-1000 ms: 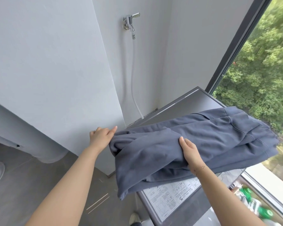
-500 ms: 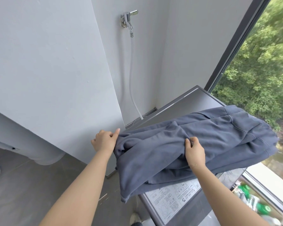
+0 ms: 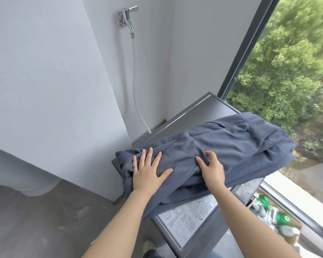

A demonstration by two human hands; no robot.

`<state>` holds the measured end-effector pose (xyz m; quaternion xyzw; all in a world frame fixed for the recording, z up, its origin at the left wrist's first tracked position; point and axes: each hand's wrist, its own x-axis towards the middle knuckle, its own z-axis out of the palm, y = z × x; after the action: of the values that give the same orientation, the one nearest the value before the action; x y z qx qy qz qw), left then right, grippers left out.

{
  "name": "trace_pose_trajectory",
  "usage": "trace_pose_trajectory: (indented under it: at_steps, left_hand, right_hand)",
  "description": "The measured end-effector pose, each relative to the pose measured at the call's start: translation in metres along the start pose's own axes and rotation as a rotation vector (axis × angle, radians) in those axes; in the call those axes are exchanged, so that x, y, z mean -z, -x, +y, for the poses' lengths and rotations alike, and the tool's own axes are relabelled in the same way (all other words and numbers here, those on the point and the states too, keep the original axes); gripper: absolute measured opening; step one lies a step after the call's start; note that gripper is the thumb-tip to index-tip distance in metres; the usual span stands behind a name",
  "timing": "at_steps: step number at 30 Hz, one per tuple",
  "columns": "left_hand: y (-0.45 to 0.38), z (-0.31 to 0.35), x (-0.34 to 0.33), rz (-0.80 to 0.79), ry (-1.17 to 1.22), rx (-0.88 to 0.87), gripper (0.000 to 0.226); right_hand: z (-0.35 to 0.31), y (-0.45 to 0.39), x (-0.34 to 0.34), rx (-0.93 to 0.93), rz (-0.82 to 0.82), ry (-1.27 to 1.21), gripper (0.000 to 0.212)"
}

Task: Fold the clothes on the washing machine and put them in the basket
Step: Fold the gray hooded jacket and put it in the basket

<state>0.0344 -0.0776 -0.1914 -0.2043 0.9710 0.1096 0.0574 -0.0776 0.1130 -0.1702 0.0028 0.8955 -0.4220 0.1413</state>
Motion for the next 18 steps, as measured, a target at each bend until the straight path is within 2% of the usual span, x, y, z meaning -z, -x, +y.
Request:
trace_pose_trajectory:
  at_steps: [3, 4, 7, 9, 11, 12, 15, 18]
  left_hand:
    - [0.002, 0.011, 0.016, -0.111, 0.032, 0.042, 0.103]
    - [0.003, 0.017, 0.022, -0.104, 0.065, 0.053, 0.1]
    - [-0.001, 0.051, 0.033, -0.015, 0.165, -0.007, 0.07]
    - [-0.006, 0.08, 0.031, 0.001, 0.17, -0.092, 0.074]
    - [-0.015, 0.108, 0.024, -0.051, 0.151, -0.162, 0.083]
    - [-0.02, 0.122, 0.019, -0.081, 0.126, -0.177, 0.079]
    - [-0.035, 0.144, 0.005, -0.14, 0.044, -0.162, 0.063]
    - [-0.042, 0.157, -0.003, -0.142, 0.044, -0.073, 0.064]
  right_hand:
    - [0.005, 0.0, 0.003, -0.007, 0.05, -0.024, 0.029]
    - [0.007, 0.001, 0.006, -0.005, 0.095, -0.074, 0.026]
    - [0.02, 0.002, 0.031, -0.133, 0.256, -0.315, 0.023]
    - [0.04, 0.001, 0.051, -0.248, 0.318, -0.529, 0.022]
    - [0.058, -0.004, 0.071, -0.365, 0.363, -0.715, 0.017]
    - [0.066, -0.009, 0.083, -0.415, 0.39, -0.777, 0.015]
    - [0.079, -0.02, 0.102, -0.494, 0.404, -0.784, 0.013]
    - [0.086, -0.034, 0.118, -0.465, 0.367, -0.861, 0.016]
